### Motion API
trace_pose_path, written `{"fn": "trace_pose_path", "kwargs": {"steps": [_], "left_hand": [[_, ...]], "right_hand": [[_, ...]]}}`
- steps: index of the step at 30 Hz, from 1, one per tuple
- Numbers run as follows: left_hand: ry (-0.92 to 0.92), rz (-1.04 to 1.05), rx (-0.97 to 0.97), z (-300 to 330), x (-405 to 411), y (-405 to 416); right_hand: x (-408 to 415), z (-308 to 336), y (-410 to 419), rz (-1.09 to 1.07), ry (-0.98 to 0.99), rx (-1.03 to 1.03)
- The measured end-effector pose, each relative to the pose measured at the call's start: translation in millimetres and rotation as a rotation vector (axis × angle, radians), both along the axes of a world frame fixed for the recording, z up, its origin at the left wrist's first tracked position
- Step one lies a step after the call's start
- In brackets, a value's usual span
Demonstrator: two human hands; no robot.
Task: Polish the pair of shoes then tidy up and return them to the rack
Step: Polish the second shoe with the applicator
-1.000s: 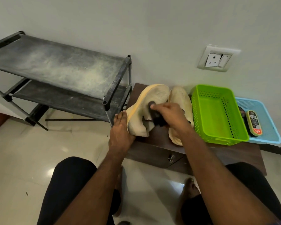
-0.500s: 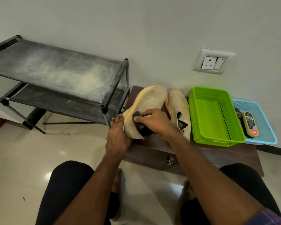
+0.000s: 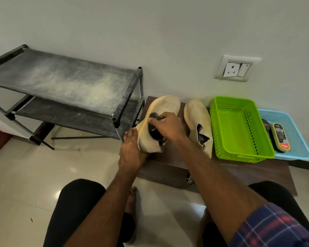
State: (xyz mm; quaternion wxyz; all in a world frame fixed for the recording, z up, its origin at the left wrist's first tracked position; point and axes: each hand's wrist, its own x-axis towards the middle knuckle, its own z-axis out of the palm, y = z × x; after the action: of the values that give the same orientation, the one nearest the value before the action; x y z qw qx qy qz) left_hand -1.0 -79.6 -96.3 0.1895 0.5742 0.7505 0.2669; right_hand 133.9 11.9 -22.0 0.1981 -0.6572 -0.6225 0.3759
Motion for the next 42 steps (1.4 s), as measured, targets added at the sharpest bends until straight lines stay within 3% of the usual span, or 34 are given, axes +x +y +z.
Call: {"fn": "trace_pose_path", "kwargs": {"steps": [6, 11, 18, 20, 22, 25, 30, 34, 38, 42], "left_hand": [[0.013, -0.035, 0.023, 2, -1, 0], [-0.099, 0.051, -0.098, 11, 16, -3], [-0.059, -0.046, 0.073, 17, 19, 2], [-0.033, 0.021, 0.113, 18, 19, 5], [-0.121, 0.095, 0.121, 24, 18, 9], [-0.424, 0.197, 0.050, 29, 19, 12], [-0.496, 0.179, 0.030, 29, 24, 9], [-0.483, 0.107, 0.049, 29, 20, 10], [-0.377, 0.042, 0.046, 23, 16, 12], [-0.397, 0.038, 0.032, 30, 15, 8]], "right_hand": [[58, -6, -39, 0.256, 0.081, 0.111], [78, -15, -79, 0.083, 0.120, 0.253], [64, -41, -87, -0.093, 0.160, 0.228], [66, -45, -85, -0.118, 0.215, 0.195], [67, -49, -84, -0.145, 0.263, 0.159], [65, -50, -82, -0.179, 0.275, 0.150], [37, -25, -82, -0.121, 0.177, 0.285], [8, -11, -76, 0.029, -0.085, 0.381], [-7, -6, -29, 0.019, -0.253, 0.360], [2, 4, 25, -0.024, -0.245, 0.242]]}}
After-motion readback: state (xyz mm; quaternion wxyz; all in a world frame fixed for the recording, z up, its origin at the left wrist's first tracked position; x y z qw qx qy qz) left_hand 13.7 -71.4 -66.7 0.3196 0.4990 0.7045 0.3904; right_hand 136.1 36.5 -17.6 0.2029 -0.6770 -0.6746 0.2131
